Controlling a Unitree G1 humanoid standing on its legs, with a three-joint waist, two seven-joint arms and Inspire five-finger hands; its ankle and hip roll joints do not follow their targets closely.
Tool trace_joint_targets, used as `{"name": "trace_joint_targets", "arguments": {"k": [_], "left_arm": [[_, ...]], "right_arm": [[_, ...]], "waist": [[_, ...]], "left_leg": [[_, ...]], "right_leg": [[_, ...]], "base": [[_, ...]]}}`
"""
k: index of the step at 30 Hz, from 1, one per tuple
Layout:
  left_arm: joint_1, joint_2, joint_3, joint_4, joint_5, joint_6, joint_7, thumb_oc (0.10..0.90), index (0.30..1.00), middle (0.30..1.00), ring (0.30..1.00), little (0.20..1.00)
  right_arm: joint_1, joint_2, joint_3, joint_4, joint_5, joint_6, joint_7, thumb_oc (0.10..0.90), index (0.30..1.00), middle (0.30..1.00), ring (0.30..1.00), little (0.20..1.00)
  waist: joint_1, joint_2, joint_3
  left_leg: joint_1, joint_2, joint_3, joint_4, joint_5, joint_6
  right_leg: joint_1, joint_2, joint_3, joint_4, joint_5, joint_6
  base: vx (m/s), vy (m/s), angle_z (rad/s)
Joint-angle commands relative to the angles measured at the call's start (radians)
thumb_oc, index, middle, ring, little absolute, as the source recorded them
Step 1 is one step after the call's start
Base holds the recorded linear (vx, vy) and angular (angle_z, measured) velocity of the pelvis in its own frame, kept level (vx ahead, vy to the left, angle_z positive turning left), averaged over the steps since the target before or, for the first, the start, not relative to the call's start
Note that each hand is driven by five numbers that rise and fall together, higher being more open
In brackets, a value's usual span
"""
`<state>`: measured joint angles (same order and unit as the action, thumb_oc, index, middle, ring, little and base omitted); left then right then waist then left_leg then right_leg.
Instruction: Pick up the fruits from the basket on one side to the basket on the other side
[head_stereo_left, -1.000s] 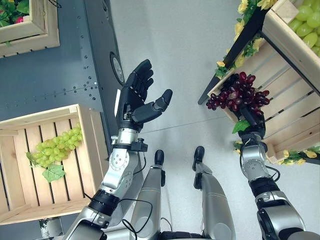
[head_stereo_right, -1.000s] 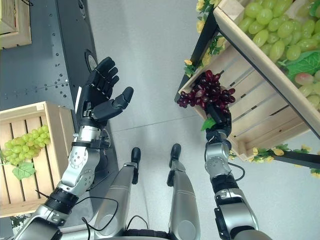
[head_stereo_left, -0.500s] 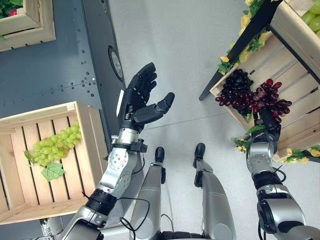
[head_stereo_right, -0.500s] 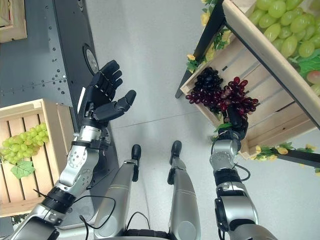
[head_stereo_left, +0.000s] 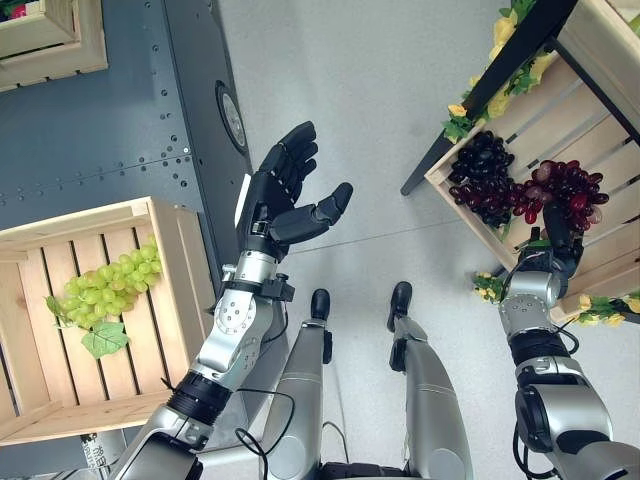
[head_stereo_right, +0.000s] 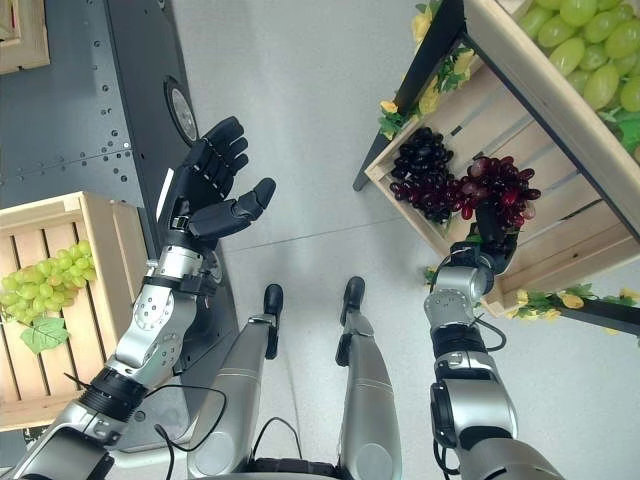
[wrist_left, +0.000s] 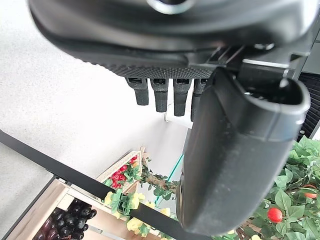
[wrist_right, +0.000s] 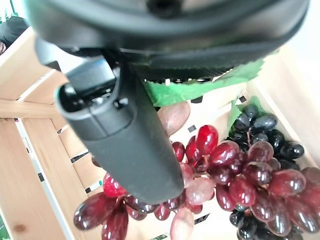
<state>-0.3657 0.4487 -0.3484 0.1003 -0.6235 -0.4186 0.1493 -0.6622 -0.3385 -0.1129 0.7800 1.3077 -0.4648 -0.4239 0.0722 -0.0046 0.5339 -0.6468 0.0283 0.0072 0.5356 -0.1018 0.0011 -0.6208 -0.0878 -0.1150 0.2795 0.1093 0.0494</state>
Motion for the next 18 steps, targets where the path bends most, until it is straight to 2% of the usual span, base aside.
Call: {"name": "trace_joint_targets", "arguments": {"k": [1,3,4,7,10,13,16,17,18], "left_arm": [[-0.066,0.002,0.020,-0.151,0.008,-0.063,-0.032,0.800,0.900,0.900,0.900,0.900],[-0.069,0.004,0.020,-0.151,0.005,-0.062,-0.031,0.800,0.900,0.900,0.900,0.900],[-0.067,0.007,0.019,-0.149,0.001,-0.060,-0.030,0.800,0.900,0.900,0.900,0.900],[-0.062,0.011,0.029,-0.164,-0.009,-0.042,-0.029,0.800,0.900,0.900,0.900,0.900],[-0.034,0.017,0.040,-0.190,-0.003,-0.040,-0.027,0.800,0.900,0.900,0.900,0.900],[0.009,0.016,0.062,-0.213,0.011,-0.052,-0.034,0.800,0.900,0.900,0.900,0.900],[0.054,0.007,0.095,-0.227,0.026,-0.070,-0.032,0.800,0.900,0.900,0.900,0.900],[0.057,0.008,0.096,-0.228,0.026,-0.070,-0.033,0.800,0.900,0.900,0.900,0.900],[0.078,-0.007,0.110,-0.230,0.039,-0.079,-0.028,0.800,0.900,0.900,0.900,0.900]], "right_arm": [[-0.017,-0.150,-0.065,-0.117,-0.055,-0.142,-0.072,0.800,0.900,0.900,0.900,0.900],[-0.020,-0.159,-0.063,-0.111,-0.113,-0.114,-0.109,0.800,0.900,0.900,0.900,0.900],[-0.021,-0.185,-0.041,-0.092,-0.268,-0.023,-0.198,0.800,0.900,0.900,0.900,0.900],[-0.010,-0.231,0.019,-0.075,-0.409,0.126,-0.281,0.800,0.900,0.900,0.900,0.900],[0.034,-0.229,0.034,-0.146,-0.335,0.119,-0.204,0.800,0.900,0.900,0.900,0.900],[0.109,-0.173,0.043,-0.305,-0.363,0.094,-0.178,0.800,0.900,0.900,0.900,0.900],[0.213,-0.088,0.070,-0.526,-0.540,0.092,-0.175,0.800,0.900,0.900,0.900,0.900],[0.217,-0.085,0.070,-0.532,-0.544,0.094,-0.178,0.800,0.900,0.900,0.900,0.900],[0.270,-0.048,0.087,-0.619,-0.600,0.101,-0.163,0.800,0.900,0.900,0.900,0.900]], "waist": [[-0.003,0.025,-0.014],[-0.003,0.026,-0.014],[-0.002,0.023,-0.014],[0.000,0.012,-0.014],[-0.003,-0.004,-0.014],[-0.008,-0.018,-0.014],[-0.020,-0.037,-0.014],[-0.020,-0.038,-0.014],[-0.025,-0.043,-0.014]], "left_leg": [[-0.002,-0.068,0.014,-0.108,0.097,0.039],[0.005,-0.068,0.017,-0.112,0.096,0.040],[0.018,-0.068,0.015,-0.111,0.087,0.039],[0.036,-0.063,0.018,-0.121,0.088,0.039],[0.059,-0.060,0.020,-0.143,0.096,0.043],[0.093,-0.059,0.024,-0.166,0.095,0.047],[0.155,-0.056,0.037,-0.202,0.094,0.054],[0.159,-0.056,0.038,-0.205,0.095,0.054],[0.191,-0.053,0.045,-0.224,0.098,0.055]], "right_leg": [[0.081,0.043,-0.047,0.103,-0.105,-0.058],[0.085,0.044,-0.048,0.101,-0.106,-0.059],[0.099,0.045,-0.046,0.101,-0.113,-0.057],[0.121,0.045,-0.050,0.088,-0.114,-0.058],[0.146,0.048,-0.057,0.066,-0.108,-0.059],[0.178,0.054,-0.055,0.047,-0.110,-0.058],[0.227,0.059,-0.043,0.021,-0.109,-0.053],[0.230,0.059,-0.043,0.020,-0.108,-0.053],[0.257,0.061,-0.038,0.005,-0.106,-0.050]], "base": [[0.00,0.000,0.00],[0.00,0.000,0.00],[0.00,0.000,0.00],[-0.01,0.007,0.00],[0.00,0.000,0.00],[0.01,0.045,0.01],[0.02,0.083,-0.02],[0.03,0.132,-0.03],[0.02,0.100,-0.03]]}}
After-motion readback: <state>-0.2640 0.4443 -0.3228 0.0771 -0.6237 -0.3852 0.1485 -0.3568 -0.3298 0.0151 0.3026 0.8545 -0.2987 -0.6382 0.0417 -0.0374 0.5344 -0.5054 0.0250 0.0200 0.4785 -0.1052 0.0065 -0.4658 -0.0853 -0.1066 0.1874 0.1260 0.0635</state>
